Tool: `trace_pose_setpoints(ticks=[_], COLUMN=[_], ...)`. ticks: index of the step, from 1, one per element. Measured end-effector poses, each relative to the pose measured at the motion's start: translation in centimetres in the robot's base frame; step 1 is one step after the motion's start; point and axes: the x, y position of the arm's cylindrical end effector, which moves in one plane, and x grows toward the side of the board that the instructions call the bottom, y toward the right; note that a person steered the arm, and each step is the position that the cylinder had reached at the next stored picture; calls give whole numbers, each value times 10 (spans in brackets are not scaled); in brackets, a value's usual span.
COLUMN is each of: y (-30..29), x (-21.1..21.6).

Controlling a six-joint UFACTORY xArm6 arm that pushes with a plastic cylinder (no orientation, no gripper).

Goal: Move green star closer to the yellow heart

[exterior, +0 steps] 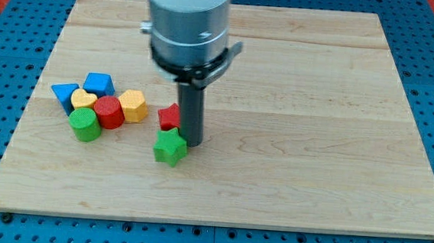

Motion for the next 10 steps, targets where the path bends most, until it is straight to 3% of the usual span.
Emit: trace_pose_setpoints(ticks=[3,6,7,8,9,10], y=[-25,-189,-198,-217,-258,-229], x=[51,42,28,49,42,29])
